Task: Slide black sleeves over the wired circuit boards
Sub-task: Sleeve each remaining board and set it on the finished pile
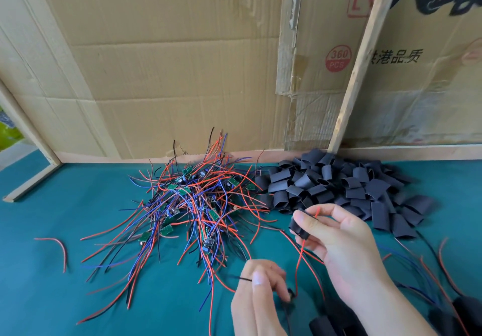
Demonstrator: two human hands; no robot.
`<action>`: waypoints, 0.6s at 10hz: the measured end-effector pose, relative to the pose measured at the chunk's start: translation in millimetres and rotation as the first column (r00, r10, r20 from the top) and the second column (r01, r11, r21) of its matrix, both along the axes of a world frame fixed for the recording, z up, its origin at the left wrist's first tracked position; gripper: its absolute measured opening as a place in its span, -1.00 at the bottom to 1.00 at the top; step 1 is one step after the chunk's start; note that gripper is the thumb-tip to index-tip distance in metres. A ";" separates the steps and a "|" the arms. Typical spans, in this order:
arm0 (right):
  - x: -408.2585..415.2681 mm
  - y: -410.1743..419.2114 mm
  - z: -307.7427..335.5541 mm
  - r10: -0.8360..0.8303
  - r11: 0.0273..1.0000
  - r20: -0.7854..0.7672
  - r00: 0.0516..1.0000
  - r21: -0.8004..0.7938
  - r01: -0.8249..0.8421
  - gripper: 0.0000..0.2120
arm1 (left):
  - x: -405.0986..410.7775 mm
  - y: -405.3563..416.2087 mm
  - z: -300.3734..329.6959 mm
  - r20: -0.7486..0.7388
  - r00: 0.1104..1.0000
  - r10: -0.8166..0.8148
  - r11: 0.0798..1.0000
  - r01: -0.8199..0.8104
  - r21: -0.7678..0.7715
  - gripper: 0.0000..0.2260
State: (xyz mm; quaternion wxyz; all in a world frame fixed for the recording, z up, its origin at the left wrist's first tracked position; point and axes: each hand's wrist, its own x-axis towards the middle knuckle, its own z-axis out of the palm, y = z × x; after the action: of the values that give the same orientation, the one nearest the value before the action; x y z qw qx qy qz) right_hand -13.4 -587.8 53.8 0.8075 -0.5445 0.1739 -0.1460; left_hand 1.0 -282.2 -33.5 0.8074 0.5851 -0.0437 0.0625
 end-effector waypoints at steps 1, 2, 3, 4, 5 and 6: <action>-1.6 4.9 4.9 0.038 0.999 0.031 0.999 -0.015 -0.037 -0.73 | -5.2 -13.4 -33.5 -0.011 0.997 0.072 0.990 -0.070 0.124 -0.69; -2.6 9.6 6.5 0.096 0.995 0.028 0.995 -0.029 -0.095 -0.66 | -13.5 -47.9 -24.6 0.071 0.997 0.040 0.972 -0.055 0.228 -0.58; -2.9 13.9 6.6 0.105 0.993 0.019 0.994 -0.059 -0.104 -0.57 | -6.7 -147.3 16.6 0.131 0.966 0.225 0.825 -0.260 0.502 -0.45; -2.6 17.6 7.8 0.109 0.992 0.039 0.993 -0.074 -0.106 -0.55 | -35.3 -178.5 18.1 0.123 0.990 0.066 0.802 -0.126 0.583 -0.45; -3.2 21.0 10.1 0.134 0.988 0.068 0.989 -0.087 -0.128 -0.56 | -43.2 -169.0 24.6 0.148 0.987 0.057 0.794 -0.135 0.593 -0.49; -4.4 23.2 11.9 0.151 0.985 0.086 0.985 -0.092 -0.143 -0.57 | -41.4 -174.2 23.8 0.267 0.963 0.038 0.757 -0.202 0.621 -0.62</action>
State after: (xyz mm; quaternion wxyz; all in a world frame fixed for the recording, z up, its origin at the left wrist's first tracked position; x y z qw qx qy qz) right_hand -17.8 -564.6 65.7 0.7992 -0.5824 0.0893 -0.1184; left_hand -40.3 -456.5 -9.7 0.5410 0.8157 -0.1212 0.1653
